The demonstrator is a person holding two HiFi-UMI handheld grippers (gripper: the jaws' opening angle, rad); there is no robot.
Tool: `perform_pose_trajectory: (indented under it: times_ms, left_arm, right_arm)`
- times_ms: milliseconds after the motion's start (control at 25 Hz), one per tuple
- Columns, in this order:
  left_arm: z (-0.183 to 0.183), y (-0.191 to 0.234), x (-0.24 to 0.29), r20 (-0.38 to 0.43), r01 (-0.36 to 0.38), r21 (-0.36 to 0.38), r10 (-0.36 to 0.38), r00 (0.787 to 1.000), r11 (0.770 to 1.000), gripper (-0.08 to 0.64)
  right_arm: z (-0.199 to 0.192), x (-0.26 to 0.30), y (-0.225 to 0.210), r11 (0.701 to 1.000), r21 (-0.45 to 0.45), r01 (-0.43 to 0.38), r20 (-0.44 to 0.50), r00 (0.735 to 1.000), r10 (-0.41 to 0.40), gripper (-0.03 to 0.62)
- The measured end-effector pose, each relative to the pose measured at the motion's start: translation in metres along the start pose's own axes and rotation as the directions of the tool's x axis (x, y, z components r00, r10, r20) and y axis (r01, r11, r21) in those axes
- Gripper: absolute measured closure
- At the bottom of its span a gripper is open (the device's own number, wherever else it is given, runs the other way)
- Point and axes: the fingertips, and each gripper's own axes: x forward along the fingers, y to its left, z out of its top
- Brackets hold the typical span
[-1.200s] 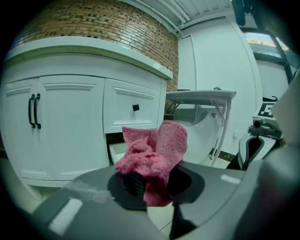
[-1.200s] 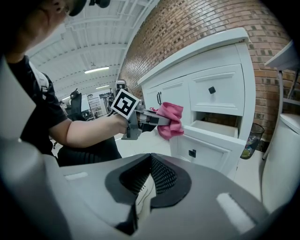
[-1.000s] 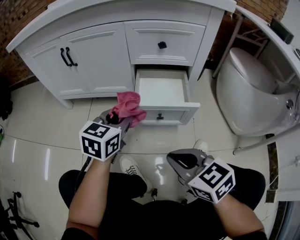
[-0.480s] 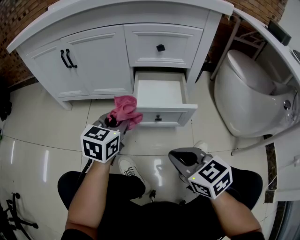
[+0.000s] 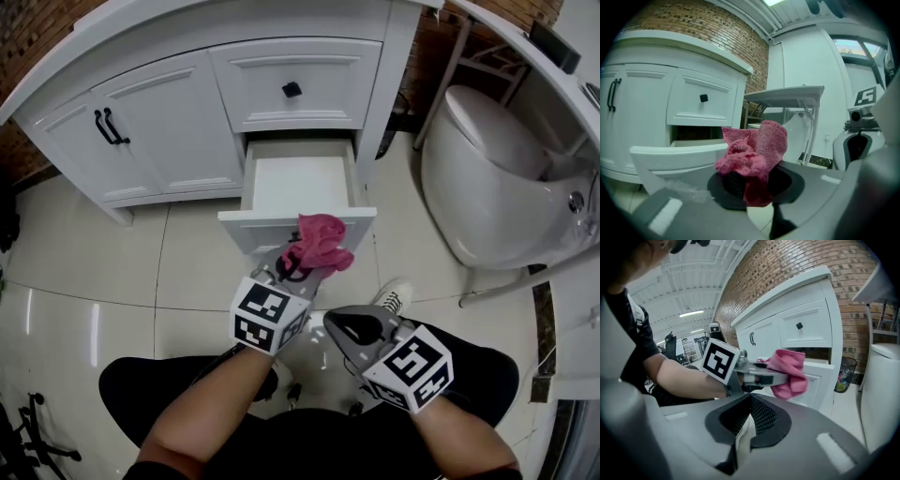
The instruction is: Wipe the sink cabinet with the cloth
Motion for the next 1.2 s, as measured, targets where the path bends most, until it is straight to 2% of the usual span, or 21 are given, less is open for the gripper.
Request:
perform_pose_trajectory:
  times_ms: [240,440,600,840,1200]
  left_arm:
    - [-0.011,-0.029,0.051,0.039,0.046,-0.025,-0.045,0.998,0.999,0.469]
    - [-0.015,-0.024,0.063,0.055,0.044,-0.024,-0.043,0.998,0.999,0.469]
    - [-0.024,-0.009,0.058,0.043,0.008,-0.022,-0.007,0.999,1.000,0.469]
    - [-0.028,0.015,0.032,0.048,-0.063,-0.022,0.064,0.997,0.998,0.469]
    - [-0.031,0.061,-0.015,0.059,-0.184,-0.021,0.185,0.981,0.983,0.469]
  right_arm:
    - [-0.011,-0.014,-0.009,1.000,0.011,0.010,0.019,1.000,-0.011,0.584]
    - [-0.024,-0.026,-0.023,0.999,0.036,0.034,0.006,0.999,-0.034,0.584]
    - [-0.036,-0.029,-0.028,0.997,0.063,0.044,-0.016,0.999,-0.043,0.584]
    - [-0.031,-0.023,-0.021,0.998,0.051,0.026,-0.019,1.000,-0.025,0.584]
    - [-0.026,-0.014,-0.009,1.000,0.028,0.007,-0.033,0.999,-0.006,0.584]
